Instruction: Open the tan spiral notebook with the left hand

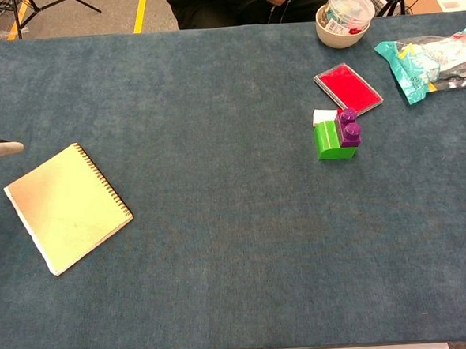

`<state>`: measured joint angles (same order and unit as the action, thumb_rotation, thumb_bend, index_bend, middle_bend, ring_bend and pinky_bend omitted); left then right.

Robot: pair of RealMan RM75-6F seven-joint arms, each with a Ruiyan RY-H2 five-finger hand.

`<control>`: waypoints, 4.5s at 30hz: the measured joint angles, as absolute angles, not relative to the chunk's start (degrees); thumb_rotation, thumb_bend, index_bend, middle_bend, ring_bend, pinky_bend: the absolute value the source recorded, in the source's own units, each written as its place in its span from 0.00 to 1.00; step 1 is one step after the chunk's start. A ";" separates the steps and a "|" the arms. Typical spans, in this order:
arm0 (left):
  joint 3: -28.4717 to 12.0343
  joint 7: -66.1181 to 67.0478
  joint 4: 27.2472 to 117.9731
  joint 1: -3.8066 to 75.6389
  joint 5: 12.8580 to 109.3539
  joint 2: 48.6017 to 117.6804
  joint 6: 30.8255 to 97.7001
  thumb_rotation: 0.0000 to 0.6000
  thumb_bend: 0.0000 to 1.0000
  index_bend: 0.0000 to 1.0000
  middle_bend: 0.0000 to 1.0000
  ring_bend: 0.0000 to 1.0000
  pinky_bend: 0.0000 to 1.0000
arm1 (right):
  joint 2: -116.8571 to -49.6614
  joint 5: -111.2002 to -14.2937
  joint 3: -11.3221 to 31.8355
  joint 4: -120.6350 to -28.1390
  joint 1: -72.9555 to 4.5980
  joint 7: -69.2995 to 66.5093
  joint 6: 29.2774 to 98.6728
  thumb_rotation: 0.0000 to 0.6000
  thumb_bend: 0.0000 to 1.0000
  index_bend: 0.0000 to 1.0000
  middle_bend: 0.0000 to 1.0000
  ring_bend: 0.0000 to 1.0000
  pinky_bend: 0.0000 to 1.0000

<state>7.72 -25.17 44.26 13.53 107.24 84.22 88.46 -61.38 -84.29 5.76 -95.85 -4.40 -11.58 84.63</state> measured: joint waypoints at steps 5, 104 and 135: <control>8.93 -25.71 41.09 14.42 108.13 86.80 88.82 1.00 0.15 0.10 0.14 0.16 0.15 | -61.42 -84.41 5.77 -96.33 -4.42 -10.86 84.78 1.00 0.53 0.38 0.37 0.28 0.37; 3.48 -32.63 42.24 24.49 97.37 104.79 84.59 1.00 0.39 0.54 0.19 0.15 0.15 | -61.70 -84.63 6.74 -95.77 -2.49 -11.31 88.70 1.00 0.53 0.38 0.37 0.28 0.37; 10.15 -34.30 38.53 19.56 102.46 93.03 92.84 1.00 0.40 0.68 0.27 0.16 0.32 | -61.90 -85.34 6.65 -96.25 -2.55 -10.74 88.74 1.00 0.53 0.38 0.37 0.28 0.37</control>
